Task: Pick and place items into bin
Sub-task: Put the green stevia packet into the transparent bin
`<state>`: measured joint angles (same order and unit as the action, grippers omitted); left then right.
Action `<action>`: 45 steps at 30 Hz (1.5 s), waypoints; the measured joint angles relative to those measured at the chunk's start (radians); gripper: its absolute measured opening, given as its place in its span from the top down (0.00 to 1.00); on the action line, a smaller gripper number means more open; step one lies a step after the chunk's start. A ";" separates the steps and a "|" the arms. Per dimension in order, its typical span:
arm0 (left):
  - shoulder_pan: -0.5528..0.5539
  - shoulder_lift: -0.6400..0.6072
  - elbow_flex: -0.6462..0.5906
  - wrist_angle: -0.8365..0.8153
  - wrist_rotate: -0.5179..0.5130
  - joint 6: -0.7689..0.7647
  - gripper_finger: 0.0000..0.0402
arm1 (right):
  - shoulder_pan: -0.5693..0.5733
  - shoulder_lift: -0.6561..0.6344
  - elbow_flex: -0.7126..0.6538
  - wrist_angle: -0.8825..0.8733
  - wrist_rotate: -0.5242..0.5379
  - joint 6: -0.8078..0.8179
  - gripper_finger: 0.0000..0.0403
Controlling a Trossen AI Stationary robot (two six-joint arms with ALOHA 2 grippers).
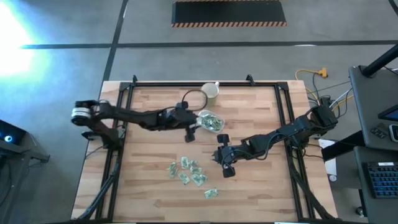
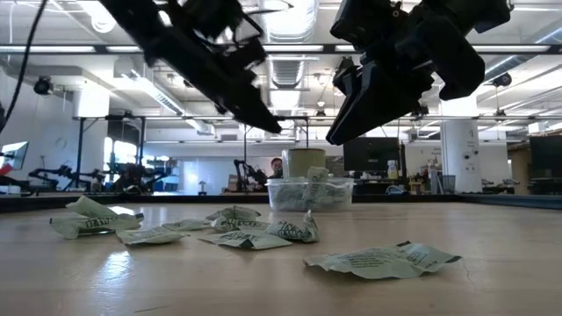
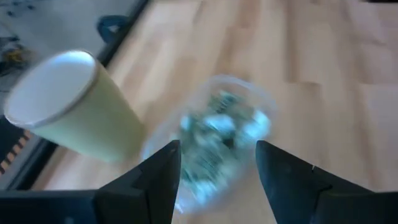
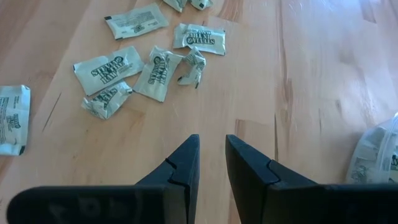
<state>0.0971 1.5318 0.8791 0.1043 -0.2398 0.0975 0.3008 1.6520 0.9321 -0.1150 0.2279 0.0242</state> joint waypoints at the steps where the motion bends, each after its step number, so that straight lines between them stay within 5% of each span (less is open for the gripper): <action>1: -0.019 -0.028 -0.010 -0.028 0.001 -0.014 0.52 | 0.000 0.004 0.000 0.007 0.000 0.002 0.83; 7: -0.157 -0.174 -0.123 -0.097 0.001 -0.109 0.52 | 0.000 0.060 -0.002 0.121 -0.018 0.002 0.83; 18: -0.422 -0.353 -0.333 -0.087 0.002 -0.252 0.52 | 0.001 0.166 0.021 0.221 -0.312 0.060 0.83; 25: -0.465 -0.388 -0.350 -0.087 -0.002 -0.248 0.52 | 0.060 0.180 0.044 0.226 -0.379 0.139 0.83; 30: -0.465 -0.391 -0.351 -0.082 -0.028 -0.218 0.52 | 0.138 0.177 0.045 0.226 -0.372 0.191 0.83; 40: -0.465 -0.391 -0.354 -0.061 -0.030 -0.197 0.52 | 0.241 0.213 0.054 0.224 -0.151 0.178 0.83; 45: -0.464 -0.390 -0.356 -0.058 -0.030 -0.196 0.52 | 0.249 0.230 0.056 0.223 -0.123 0.183 0.78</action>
<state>-0.3668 1.1419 0.5228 0.0463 -0.2699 -0.0986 0.5503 1.8817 0.9882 0.1077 0.1047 0.2073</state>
